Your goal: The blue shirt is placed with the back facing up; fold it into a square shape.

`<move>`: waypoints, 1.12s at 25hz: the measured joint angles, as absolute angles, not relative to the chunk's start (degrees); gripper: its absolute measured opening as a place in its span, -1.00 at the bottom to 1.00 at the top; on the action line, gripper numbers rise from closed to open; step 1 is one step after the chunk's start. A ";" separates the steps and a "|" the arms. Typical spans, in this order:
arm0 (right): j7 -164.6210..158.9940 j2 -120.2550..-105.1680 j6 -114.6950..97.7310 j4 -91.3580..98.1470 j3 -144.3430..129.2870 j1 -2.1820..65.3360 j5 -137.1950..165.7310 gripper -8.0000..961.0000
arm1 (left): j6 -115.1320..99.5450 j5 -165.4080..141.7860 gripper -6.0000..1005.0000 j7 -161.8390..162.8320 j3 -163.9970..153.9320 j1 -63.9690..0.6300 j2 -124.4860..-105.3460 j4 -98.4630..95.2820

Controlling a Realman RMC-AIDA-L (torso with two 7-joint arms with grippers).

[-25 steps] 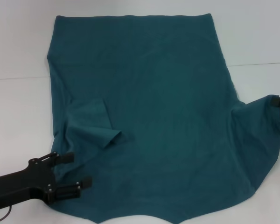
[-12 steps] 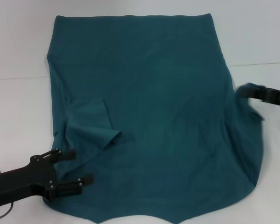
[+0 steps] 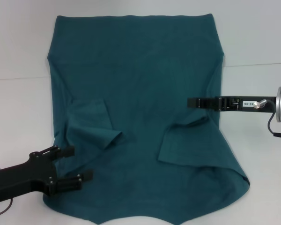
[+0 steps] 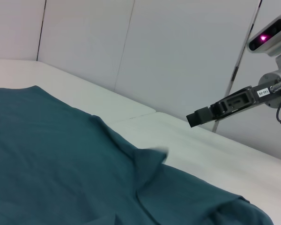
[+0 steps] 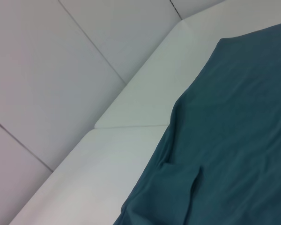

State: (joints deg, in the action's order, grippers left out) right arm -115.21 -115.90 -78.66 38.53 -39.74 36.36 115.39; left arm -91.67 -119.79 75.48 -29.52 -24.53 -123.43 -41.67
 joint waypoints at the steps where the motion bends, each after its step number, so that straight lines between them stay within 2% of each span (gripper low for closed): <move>1: -115.33 -115.68 -78.73 38.58 -39.54 36.16 115.18 -0.60 | -91.60 -119.79 0.85 75.48 -29.53 -24.53 -123.43 -41.61; 4: -115.78 -115.06 -78.82 38.63 -38.75 35.35 114.83 -0.58 | -91.22 -119.79 0.85 75.49 -29.53 -24.53 -123.41 -41.56; 9: -116.47 -113.81 -78.82 38.61 -37.08 33.71 114.97 -0.08 | -91.08 -119.79 0.84 75.50 -29.53 -24.66 -123.40 -41.47; 14: -120.72 -111.60 -79.00 38.06 -37.49 32.12 116.58 0.42 | -91.05 -119.81 0.83 76.16 -29.60 -24.74 -123.40 -41.46; 17: -122.57 -110.51 -80.10 38.09 -37.49 31.14 118.16 0.88 | -91.05 -119.87 0.83 76.65 -29.52 -24.77 -123.40 -41.47; 19: -123.11 -109.79 -81.14 38.08 -37.24 30.47 119.27 0.89 | -90.98 -119.92 0.82 77.24 -29.51 -24.74 -123.40 -41.58; 23: -123.27 -109.33 -82.00 37.95 -37.37 29.41 119.76 0.91 | -90.17 -120.14 0.82 78.79 -29.51 -24.70 -123.40 -41.78; 28: -122.66 -110.35 -81.07 37.87 -37.40 29.05 120.88 0.94 | -87.87 -120.17 0.81 80.78 -29.53 -24.62 -123.40 -41.82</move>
State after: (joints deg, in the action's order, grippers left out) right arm -122.67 -110.35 -81.07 37.87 -37.40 29.05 120.88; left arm -87.87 -120.17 80.78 -29.53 -24.62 -123.40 -41.82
